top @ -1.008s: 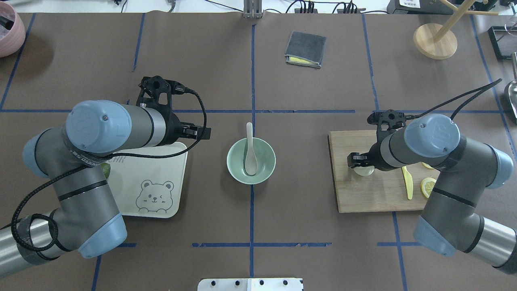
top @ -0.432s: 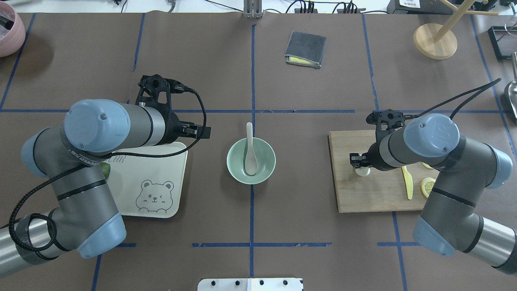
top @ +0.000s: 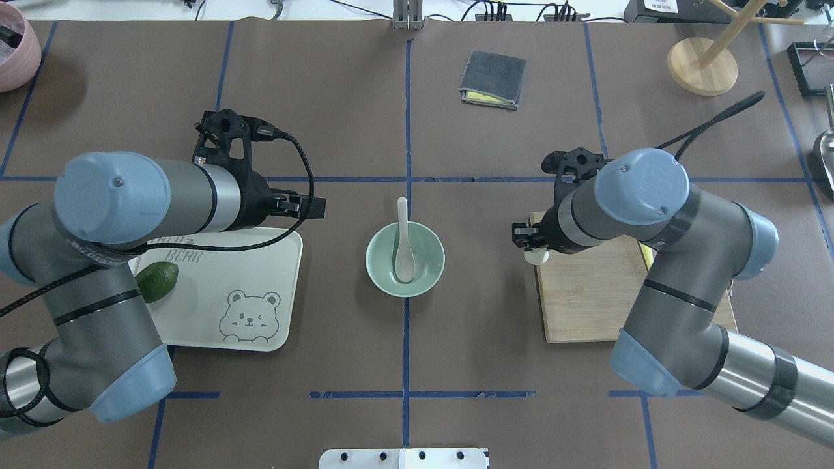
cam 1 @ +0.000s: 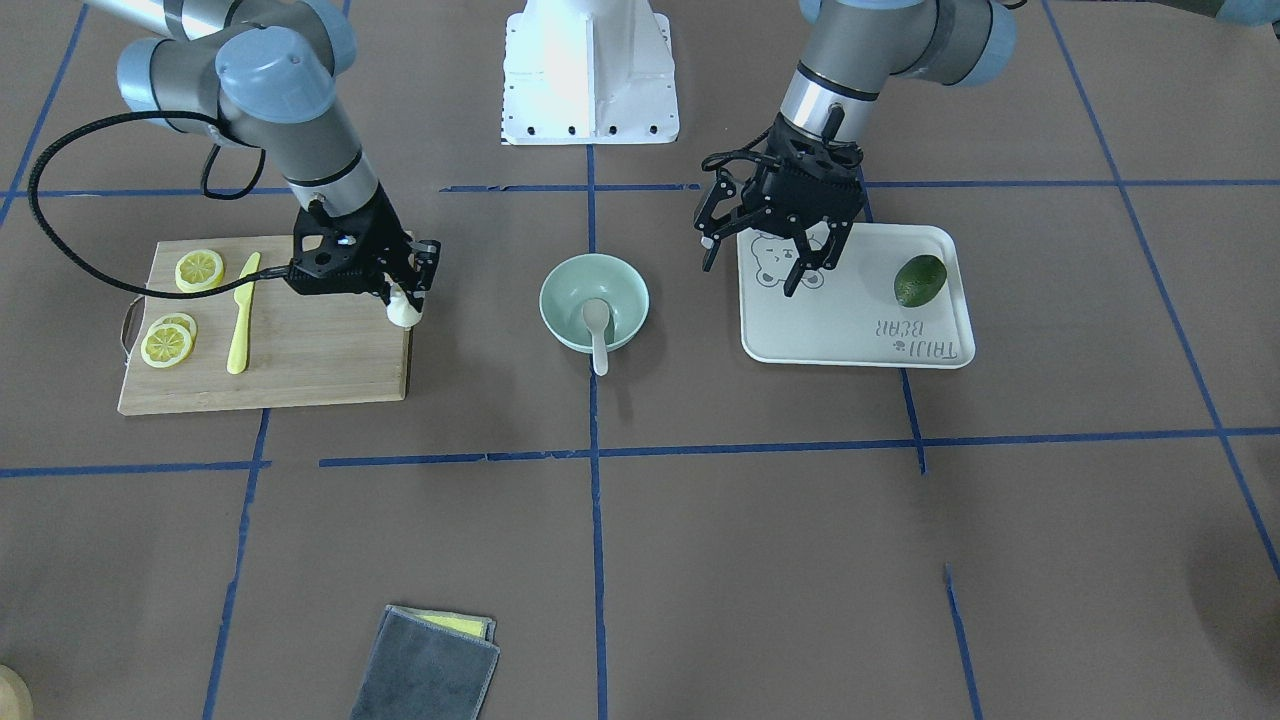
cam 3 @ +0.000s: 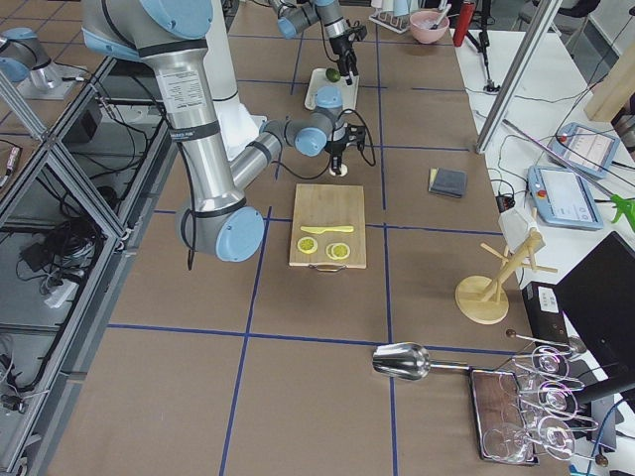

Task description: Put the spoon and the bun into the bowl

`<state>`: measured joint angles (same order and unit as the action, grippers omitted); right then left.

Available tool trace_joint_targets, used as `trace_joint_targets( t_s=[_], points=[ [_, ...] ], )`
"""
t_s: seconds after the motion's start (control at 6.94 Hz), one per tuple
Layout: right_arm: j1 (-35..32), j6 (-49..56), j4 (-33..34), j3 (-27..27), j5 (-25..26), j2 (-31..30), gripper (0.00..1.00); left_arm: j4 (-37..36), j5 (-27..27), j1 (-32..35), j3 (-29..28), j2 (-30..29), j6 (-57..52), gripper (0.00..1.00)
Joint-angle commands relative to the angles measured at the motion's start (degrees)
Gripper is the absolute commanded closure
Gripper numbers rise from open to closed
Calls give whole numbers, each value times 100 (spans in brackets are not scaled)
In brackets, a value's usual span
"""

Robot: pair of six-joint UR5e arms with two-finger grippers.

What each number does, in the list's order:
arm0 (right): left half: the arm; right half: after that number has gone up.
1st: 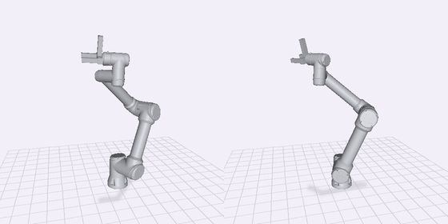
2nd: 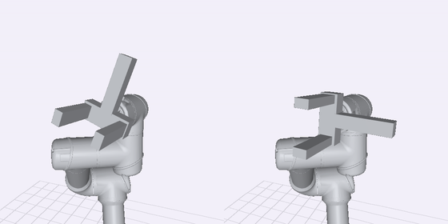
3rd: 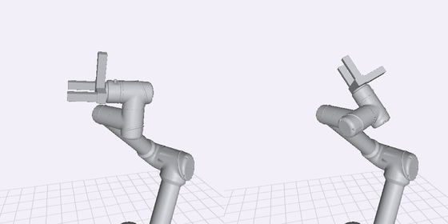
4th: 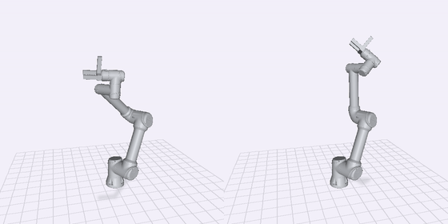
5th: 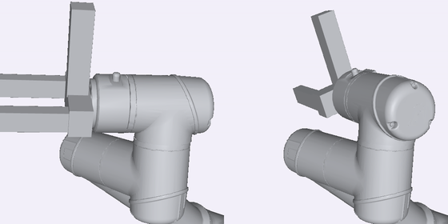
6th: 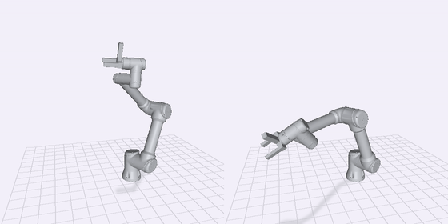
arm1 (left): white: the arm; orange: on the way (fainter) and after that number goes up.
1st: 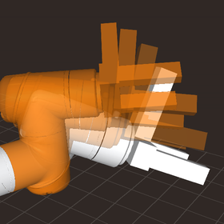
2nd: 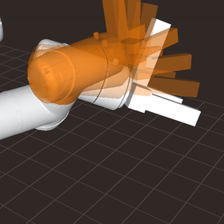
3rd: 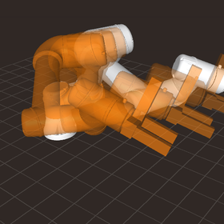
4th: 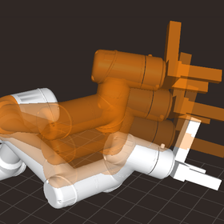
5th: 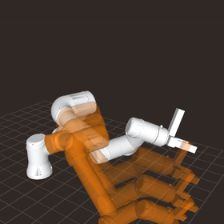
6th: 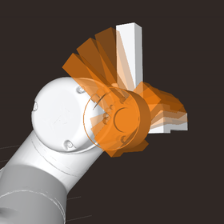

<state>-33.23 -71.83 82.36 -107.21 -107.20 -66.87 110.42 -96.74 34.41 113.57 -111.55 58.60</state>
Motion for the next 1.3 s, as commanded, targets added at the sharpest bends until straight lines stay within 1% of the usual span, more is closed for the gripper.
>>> trace_joint_targets(
  t_s=[0.0, 0.29, 0.43, 0.58, 0.86, 1.15],
  points=[
    [298, -960, 456, 190, 14, 1023, 61, 23, -694, 704, 235, 238, -33, 2],
    [457, -1254, 430, 944, 58, 1683, 58, 23, -1029, 1127, 463, 519, -522, 2],
    [675, -1264, 413, 1061, 337, 1747, 57, 23, -1344, 1521, 499, 642, -873, 2],
    [817, -1316, 404, 1071, 401, 1739, 56, 23, -1521, 1708, 499, 652, -990, 2],
    [888, -1369, 404, 1115, 410, 1756, 56, 23, -1523, 1709, 455, 652, -1000, 2],
    [897, -1439, -42, 1438, 436, 1800, 55, 23, -1523, 1709, 447, 652, -1000, 2]
  ],
)
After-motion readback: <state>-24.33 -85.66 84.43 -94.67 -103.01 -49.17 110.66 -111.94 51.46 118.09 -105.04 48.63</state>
